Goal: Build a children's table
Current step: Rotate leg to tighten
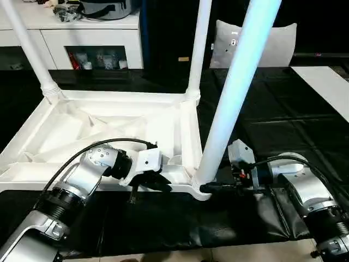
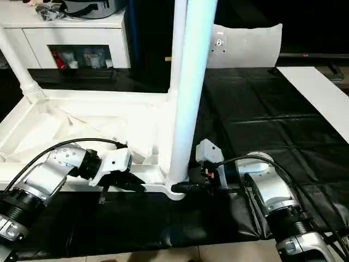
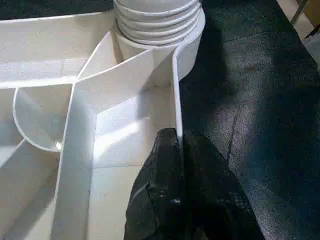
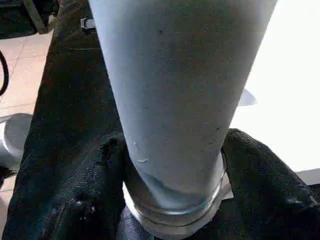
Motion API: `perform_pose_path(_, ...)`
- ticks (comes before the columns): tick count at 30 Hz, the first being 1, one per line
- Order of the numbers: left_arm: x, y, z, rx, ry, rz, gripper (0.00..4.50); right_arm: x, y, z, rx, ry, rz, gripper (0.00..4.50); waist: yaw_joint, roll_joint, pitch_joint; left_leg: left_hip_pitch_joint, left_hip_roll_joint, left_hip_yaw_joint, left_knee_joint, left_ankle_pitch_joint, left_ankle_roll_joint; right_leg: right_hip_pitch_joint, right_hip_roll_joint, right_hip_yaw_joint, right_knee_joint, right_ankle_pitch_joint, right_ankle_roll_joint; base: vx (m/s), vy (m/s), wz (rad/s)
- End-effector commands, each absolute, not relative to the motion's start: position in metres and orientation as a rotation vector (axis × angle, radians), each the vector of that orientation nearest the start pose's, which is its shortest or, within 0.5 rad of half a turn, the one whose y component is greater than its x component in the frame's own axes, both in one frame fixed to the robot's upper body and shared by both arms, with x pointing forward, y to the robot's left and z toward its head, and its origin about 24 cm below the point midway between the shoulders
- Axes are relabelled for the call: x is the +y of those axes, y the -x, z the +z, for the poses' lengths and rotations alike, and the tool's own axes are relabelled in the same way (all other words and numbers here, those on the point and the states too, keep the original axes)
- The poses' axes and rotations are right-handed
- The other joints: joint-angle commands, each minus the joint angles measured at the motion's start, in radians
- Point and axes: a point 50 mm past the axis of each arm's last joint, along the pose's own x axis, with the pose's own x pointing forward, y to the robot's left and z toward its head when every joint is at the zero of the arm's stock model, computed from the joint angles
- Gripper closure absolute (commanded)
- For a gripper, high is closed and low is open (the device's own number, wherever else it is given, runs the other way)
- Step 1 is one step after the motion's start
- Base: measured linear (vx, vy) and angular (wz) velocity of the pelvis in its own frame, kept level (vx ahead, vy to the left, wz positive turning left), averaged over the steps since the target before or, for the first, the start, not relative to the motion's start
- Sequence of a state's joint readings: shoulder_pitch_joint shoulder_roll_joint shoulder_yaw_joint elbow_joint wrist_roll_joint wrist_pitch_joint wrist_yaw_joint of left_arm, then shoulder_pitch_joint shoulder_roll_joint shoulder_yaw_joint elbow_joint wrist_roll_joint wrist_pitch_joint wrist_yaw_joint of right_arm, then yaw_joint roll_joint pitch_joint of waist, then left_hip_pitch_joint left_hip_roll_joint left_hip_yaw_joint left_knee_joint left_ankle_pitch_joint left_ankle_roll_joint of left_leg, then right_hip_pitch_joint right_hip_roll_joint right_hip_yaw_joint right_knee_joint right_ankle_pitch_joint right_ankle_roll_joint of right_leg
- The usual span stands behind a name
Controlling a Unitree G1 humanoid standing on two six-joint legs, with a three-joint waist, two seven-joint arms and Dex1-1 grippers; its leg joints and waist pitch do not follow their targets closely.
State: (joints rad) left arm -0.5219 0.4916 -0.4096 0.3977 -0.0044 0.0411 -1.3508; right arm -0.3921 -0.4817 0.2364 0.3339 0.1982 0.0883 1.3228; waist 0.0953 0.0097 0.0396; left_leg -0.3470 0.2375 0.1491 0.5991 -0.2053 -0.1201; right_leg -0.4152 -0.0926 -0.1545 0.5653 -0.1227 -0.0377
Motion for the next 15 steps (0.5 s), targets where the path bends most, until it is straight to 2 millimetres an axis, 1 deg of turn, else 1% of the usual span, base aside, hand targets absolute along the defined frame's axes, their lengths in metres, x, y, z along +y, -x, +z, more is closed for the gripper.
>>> perform_pose_path(1, 0.130, -0.286, 0.054, 0.471, -0.604, -1.638, 4.50, -0.157, -0.277, 0.056, 0.346, 0.251, 1.469, 1.86, -0.004, -0.014, -0.066, -0.004, -0.007, 0.023, -0.069, -0.163, 0.078, 0.067, -0.047, 0.050, -0.065, -0.432, -0.082, 0.000, 0.000, 0.00)
perform_pose_path(4, 0.131, -0.286, 0.053, 0.473, -0.602, -1.632, 4.50, -0.156, -0.276, 0.054, 0.354, 0.247, 1.472, 1.89, -0.004, -0.014, -0.066, -0.004, -0.006, 0.023, -0.070, -0.163, 0.077, 0.066, -0.047, 0.051, -0.064, -0.426, -0.084, 0.000, 0.000, 0.00)
perform_pose_path(5, 0.131, -0.286, 0.053, 0.472, -0.594, -1.623, 4.50, -0.154, -0.274, 0.052, 0.361, 0.234, 1.472, 1.89, -0.005, -0.012, -0.067, -0.003, -0.007, 0.023, -0.069, -0.164, 0.076, 0.067, -0.047, 0.050, -0.065, -0.425, -0.085, 0.000, 0.000, 0.00)
perform_pose_path(6, 0.131, -0.286, 0.053, 0.472, -0.592, -1.621, 4.50, -0.154, -0.273, 0.051, 0.363, 0.231, 1.471, 1.89, -0.004, -0.008, -0.067, -0.003, -0.007, 0.023, -0.069, -0.163, 0.076, 0.067, -0.046, 0.050, -0.064, -0.421, -0.086, 0.000, 0.000, 0.00)
perform_pose_path(8, 0.130, -0.286, 0.053, 0.471, -0.577, -1.596, 4.50, -0.152, -0.271, 0.050, 0.368, 0.207, 1.463, 1.89, -0.004, -0.010, -0.066, -0.002, -0.006, 0.022, -0.070, -0.167, 0.075, 0.067, -0.047, 0.051, -0.065, -0.420, -0.087, 0.000, 0.000, 0.00)
perform_pose_path(9, 0.123, -0.290, 0.056, 0.454, -0.499, -1.504, 4.50, -0.145, -0.270, 0.046, 0.385, 0.145, 1.410, 1.89, -0.006, -0.007, -0.066, -0.002, -0.005, 0.023, -0.070, -0.169, 0.070, 0.068, -0.045, 0.051, -0.064, -0.415, -0.089, 0.000, 0.000, 0.00)
perform_pose_path(10, 0.120, -0.292, 0.057, 0.446, -0.468, -1.474, 4.50, -0.143, -0.270, 0.045, 0.390, 0.127, 1.388, 1.89, -0.005, -0.007, -0.064, 0.000, -0.003, 0.022, -0.072, -0.169, 0.066, 0.067, -0.047, 0.052, -0.064, -0.413, -0.094, 0.000, 0.000, 0.00)
perform_pose_path(11, 0.119, -0.292, 0.058, 0.444, -0.458, -1.460, 4.50, -0.141, -0.270, 0.044, 0.391, 0.122, 1.375, 1.89, -0.007, -0.008, -0.058, 0.002, -0.006, 0.023, -0.073, -0.199, 0.063, 0.065, -0.046, 0.047, -0.073, -0.458, -0.085, 0.000, 0.000, 0.00)
perform_pose_path(12, 0.118, -0.293, 0.058, 0.443, -0.452, -1.451, 4.50, -0.141, -0.270, 0.043, 0.392, 0.119, 1.367, 1.89, -0.013, -0.009, -0.052, 0.009, -0.013, 0.023, -0.071, -0.249, 0.054, 0.062, -0.045, 0.039, -0.086, -0.545, -0.052, 0.000, 0.000, 0.00)
perform_pose_path(13, 0.116, -0.294, 0.059, 0.440, -0.442, -1.424, 4.50, -0.138, -0.272, 0.042, 0.397, 0.107, 1.334, 1.89, -0.017, -0.009, -0.049, 0.013, -0.016, 0.022, -0.070, -0.275, 0.049, 0.059, -0.045, 0.034, -0.095, -0.589, -0.034, 0.000, 0.000, 0.00)
perform_pose_path(14, 0.104, -0.300, 0.063, 0.409, -0.378, -1.293, 4.50, -0.125, -0.283, 0.036, 0.397, 0.076, 1.168, 1.90, -0.031, -0.006, -0.046, 0.024, -0.024, 0.020, -0.060, -0.325, 0.036, 0.054, -0.043, 0.014, -0.118, -0.676, 0.019, 0.000, 0.000, 0.00)
perform_pose_path(15, 0.104, -0.300, 0.063, 0.409, -0.378, -1.293, 4.50, -0.125, -0.283, 0.036, 0.397, 0.076, 1.168, 1.90, -0.031, -0.006, -0.046, 0.024, -0.024, 0.020, -0.060, -0.325, 0.036, 0.054, -0.043, 0.014, -0.118, -0.676, 0.019, 0.000, 0.000, 0.00)
